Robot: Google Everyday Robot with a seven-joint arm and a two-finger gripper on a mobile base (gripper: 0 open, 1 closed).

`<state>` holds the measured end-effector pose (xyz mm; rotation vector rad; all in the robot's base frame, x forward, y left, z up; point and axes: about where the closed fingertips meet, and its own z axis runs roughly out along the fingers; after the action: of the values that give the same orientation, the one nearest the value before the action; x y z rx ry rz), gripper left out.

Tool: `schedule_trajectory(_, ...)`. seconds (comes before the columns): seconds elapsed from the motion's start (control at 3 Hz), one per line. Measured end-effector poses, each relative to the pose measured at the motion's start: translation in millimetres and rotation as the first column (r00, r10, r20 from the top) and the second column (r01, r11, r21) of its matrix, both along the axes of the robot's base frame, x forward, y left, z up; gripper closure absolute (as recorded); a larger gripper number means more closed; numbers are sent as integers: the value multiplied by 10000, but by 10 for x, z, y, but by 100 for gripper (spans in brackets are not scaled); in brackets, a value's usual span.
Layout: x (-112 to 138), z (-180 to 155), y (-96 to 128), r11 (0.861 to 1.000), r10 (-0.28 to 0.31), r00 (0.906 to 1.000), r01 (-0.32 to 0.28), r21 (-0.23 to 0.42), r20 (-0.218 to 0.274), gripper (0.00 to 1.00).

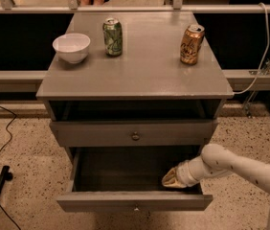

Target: Open middle drawer

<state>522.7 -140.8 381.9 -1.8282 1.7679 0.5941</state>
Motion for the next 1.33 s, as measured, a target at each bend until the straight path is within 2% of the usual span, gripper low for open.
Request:
schedule_trajectory(0.33,-222,-122,60,9960,358,9992,-343,831,-164,100)
schedule_trajectory(0.67,-259,-136,65,9945,410,9990,-392,969,-172,100)
schedule_trajectory(1.33,-638,78,100,9696,1504,9879,-1399,2009,-382,100)
